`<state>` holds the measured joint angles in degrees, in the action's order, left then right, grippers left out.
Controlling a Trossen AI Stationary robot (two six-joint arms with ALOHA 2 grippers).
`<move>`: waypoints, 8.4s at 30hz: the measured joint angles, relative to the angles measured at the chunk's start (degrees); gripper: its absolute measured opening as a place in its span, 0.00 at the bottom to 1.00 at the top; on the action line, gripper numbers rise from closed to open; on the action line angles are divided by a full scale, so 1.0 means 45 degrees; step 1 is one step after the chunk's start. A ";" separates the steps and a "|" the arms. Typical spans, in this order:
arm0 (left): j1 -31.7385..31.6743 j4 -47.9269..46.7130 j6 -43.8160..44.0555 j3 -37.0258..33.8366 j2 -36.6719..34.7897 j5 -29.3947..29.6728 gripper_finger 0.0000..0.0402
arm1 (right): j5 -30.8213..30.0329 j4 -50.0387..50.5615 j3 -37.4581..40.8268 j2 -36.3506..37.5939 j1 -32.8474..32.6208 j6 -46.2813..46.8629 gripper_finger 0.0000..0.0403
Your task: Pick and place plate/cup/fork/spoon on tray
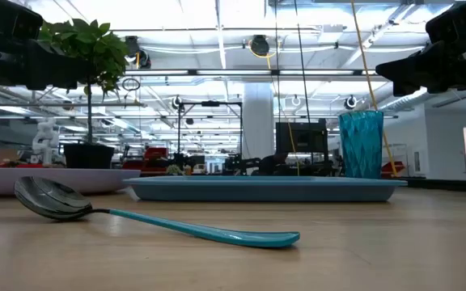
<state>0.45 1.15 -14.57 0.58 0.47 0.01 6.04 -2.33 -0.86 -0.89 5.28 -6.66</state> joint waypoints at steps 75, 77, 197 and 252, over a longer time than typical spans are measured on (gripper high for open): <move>0.0005 -0.0005 0.0000 0.0005 0.0000 0.0000 0.05 | 0.0000 0.0000 -0.0002 0.0001 -0.0005 -0.0004 0.00; 0.0000 -0.0003 0.0000 0.0005 0.0000 -0.0005 0.05 | 0.0000 0.0000 -0.0001 0.0004 -0.0005 0.0000 0.00; 0.0000 0.1030 0.0277 0.0000 0.0000 0.0029 0.05 | -0.3693 1.2982 -1.3359 -1.5188 0.5027 -0.2151 0.02; 0.0000 0.0984 0.0267 0.0000 0.0000 0.0690 0.05 | -0.1268 1.1094 -1.7685 -1.9579 0.7159 -0.3859 0.00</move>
<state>0.45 5.57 -13.37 0.58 0.47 3.11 0.34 47.59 -80.44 -88.99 37.50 -24.02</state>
